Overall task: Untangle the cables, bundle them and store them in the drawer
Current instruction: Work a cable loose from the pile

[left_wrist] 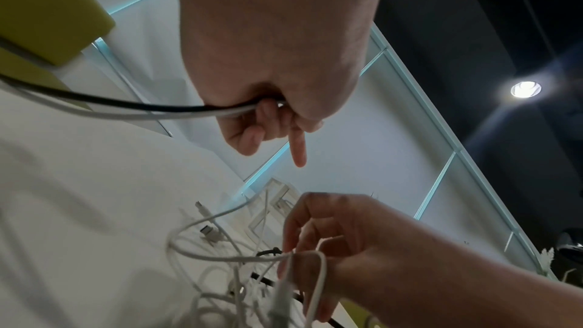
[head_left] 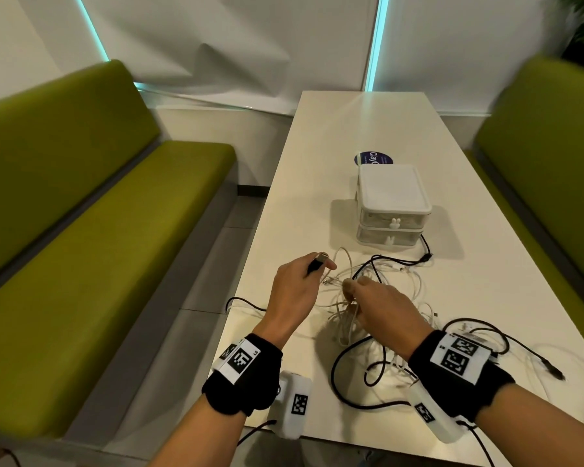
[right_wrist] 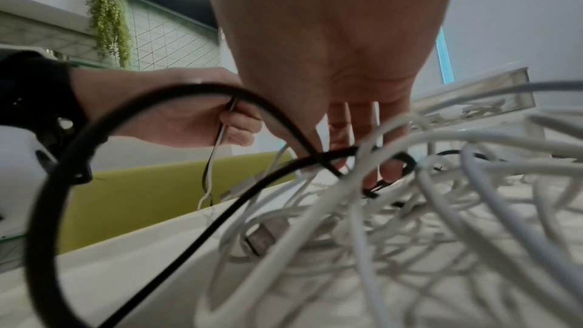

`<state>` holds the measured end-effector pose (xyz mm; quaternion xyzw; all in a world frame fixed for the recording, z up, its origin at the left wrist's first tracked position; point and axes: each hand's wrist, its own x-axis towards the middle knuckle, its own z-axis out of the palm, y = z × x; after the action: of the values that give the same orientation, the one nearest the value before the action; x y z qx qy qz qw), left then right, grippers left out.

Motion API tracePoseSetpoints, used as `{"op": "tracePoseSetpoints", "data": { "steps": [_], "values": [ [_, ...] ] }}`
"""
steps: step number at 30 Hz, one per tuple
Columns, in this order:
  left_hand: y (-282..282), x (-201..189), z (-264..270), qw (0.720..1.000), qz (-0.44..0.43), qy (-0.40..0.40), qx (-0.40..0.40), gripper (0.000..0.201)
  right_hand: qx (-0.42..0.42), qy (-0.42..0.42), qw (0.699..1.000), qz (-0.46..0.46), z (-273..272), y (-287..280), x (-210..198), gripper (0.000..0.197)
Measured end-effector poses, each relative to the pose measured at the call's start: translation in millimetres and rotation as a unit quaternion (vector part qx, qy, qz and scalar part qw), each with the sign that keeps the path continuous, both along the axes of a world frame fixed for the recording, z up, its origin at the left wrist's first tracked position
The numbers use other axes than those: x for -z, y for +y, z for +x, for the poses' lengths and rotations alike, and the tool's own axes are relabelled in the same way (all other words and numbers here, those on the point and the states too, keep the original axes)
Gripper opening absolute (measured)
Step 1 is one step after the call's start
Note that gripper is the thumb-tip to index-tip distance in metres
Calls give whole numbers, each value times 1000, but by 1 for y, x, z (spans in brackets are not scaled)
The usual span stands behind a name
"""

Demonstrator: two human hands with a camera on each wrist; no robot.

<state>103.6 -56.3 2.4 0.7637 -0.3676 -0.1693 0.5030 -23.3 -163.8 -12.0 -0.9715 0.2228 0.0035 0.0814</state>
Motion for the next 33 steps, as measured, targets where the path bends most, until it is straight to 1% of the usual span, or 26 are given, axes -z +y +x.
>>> {"op": "tracePoseSetpoints", "data": {
  "steps": [2, 4, 6, 8, 11, 14, 15, 16, 18, 19, 20, 22, 23, 25, 28, 29, 30, 32, 33],
  "values": [
    [1, -2, -2, 1000, -1, 4, 8, 24, 8, -27, 1000, 0, -2, -3, -6, 19],
    [1, -3, -3, 1000, 0, 16, 9, 25, 3, -67, 998, 1, -3, -6, -13, 13],
    [1, -3, -4, 999, -5, 37, 2, 29, -1, -97, 995, 24, -3, -9, -19, 6],
    [1, -3, -5, 998, -26, 64, -11, 25, 3, -113, 992, 61, -3, -11, -22, 6],
    [0, -4, -6, 993, -55, 103, -34, 21, -29, -85, 992, 89, -3, -16, -24, 11],
    [0, -4, -4, 988, -65, 135, -42, 18, -75, -12, 983, 169, -5, -21, -35, 29],
    [0, -3, -4, 985, -70, 151, -43, 18, -78, 2, 979, 190, -7, -22, -39, 33],
    [0, -3, -4, 982, -77, 168, -41, 21, -75, -1, 976, 206, -8, -24, -42, 33],
    [1, -2, -4, 975, -89, 200, -38, 33, -57, -61, 972, 219, -10, -26, -44, 20],
    [1, -2, -4, 971, -94, 215, -39, 33, -42, -101, 970, 218, -11, -26, -44, 10],
    [1, -3, -5, 968, -99, 228, -43, 29, -27, -137, 967, 213, -11, -26, -42, 6],
    [0, -3, -6, 959, -100, 258, -53, 18, 6, -189, 963, 190, -10, -24, -39, 9],
    [-1, -4, -6, 954, -101, 275, -56, 18, 19, -209, 961, 179, -9, -21, -37, 9],
    [-2, -8, -7, 945, -114, 305, -45, 30, 35, -237, 956, 171, -7, -15, -35, 9],
    [-3, -15, -9, 934, -136, 329, -10, 58, 46, -261, 948, 179, -3, -4, -35, 7],
    [-4, -16, -11, 932, -139, 334, -5, 65, 41, -263, 947, 181, -2, 0, -35, 6],
    [-5, -18, -12, 930, -142, 338, 0, 67, 30, -264, 947, 180, -1, 4, -35, 6],
    [-7, -19, -15, 925, -146, 350, 11, 63, 2, -270, 948, 171, 2, 12, -33, 6],
    [-8, -19, -15, 924, -144, 354, 15, 57, -9, -275, 947, 167, 3, 14, -32, 7]
  ]
}}
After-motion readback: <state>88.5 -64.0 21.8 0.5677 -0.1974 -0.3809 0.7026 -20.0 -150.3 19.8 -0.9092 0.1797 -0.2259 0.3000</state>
